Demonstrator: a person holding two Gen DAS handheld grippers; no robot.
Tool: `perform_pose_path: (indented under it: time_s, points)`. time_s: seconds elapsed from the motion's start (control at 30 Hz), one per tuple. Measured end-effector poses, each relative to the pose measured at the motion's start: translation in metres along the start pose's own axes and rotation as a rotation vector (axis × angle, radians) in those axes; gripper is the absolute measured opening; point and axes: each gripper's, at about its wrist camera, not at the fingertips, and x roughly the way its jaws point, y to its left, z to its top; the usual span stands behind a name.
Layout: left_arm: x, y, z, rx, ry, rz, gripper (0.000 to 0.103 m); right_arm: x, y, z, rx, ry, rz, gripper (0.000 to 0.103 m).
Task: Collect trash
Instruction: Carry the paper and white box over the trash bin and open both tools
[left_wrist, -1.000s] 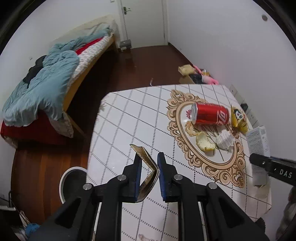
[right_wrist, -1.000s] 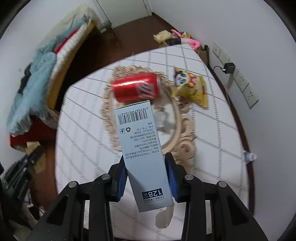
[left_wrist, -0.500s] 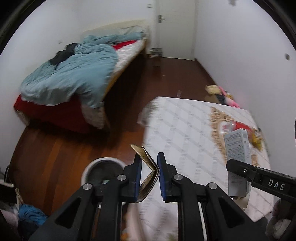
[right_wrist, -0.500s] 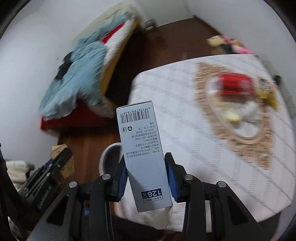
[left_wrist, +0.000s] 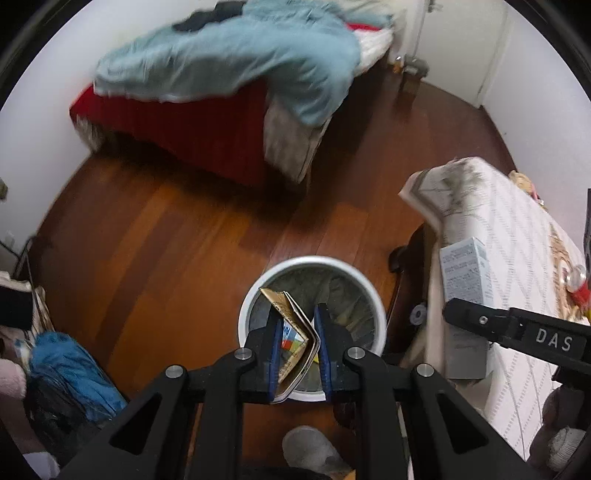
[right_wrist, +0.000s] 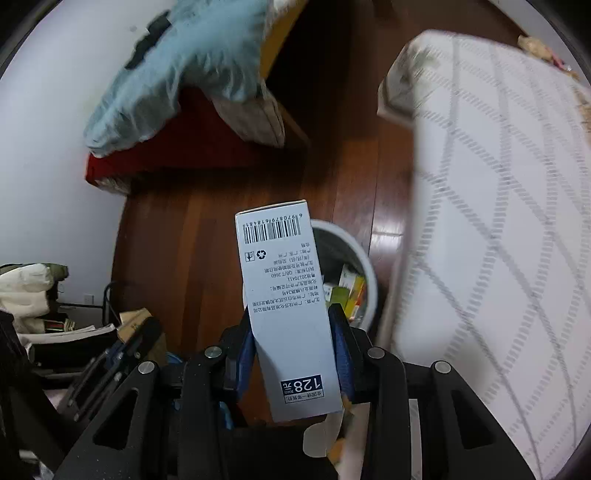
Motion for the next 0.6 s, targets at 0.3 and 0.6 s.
perform_pose_path:
  time_s: [0.3,0.6]
  points:
    - [0.051,0.009,0.006,-0.038,0.088,-0.071,0.016,0.075,0.004,0.032,-0.011,0.092,-0.086,0.039]
    - [0.052,0.02,0.007,-0.068,0.095,-0.015,0.086,0.084,-0.003,0.052,-0.009,0.122,-0.125,0.067]
